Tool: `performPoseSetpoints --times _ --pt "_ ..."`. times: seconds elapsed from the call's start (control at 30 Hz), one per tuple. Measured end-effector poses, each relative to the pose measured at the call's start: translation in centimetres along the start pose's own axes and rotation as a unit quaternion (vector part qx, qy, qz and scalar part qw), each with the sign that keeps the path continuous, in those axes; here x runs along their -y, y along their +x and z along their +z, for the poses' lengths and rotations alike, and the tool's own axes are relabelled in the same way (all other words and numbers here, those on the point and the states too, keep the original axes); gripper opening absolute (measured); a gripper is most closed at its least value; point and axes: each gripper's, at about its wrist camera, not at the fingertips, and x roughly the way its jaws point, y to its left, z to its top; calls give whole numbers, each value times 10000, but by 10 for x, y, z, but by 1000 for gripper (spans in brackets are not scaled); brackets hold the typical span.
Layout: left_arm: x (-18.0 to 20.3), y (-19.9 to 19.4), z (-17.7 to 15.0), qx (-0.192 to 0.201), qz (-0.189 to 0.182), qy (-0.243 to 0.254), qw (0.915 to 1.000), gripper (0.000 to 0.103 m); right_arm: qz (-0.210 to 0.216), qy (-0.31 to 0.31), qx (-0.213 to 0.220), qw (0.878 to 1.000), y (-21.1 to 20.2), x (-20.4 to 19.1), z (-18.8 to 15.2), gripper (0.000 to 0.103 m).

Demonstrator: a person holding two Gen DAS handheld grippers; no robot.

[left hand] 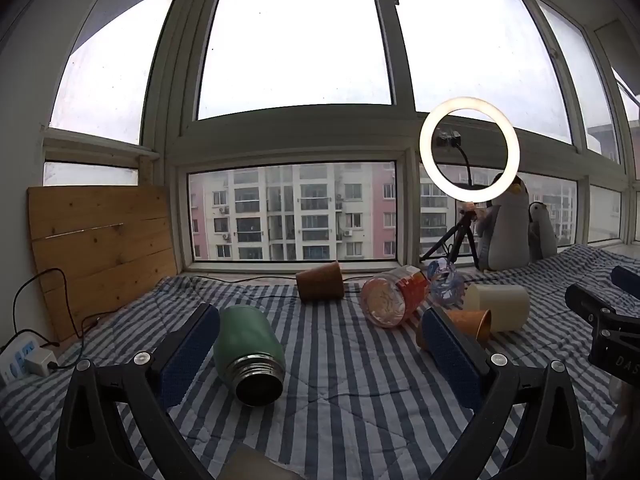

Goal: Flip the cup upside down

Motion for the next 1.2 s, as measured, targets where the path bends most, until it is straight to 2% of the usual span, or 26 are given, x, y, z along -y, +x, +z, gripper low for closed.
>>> performPoseSetpoints --times 1.2 --pt "2 3 -3 -26 -27 -2 10000 103 3 23 -22 10000 -1 3 0 91"
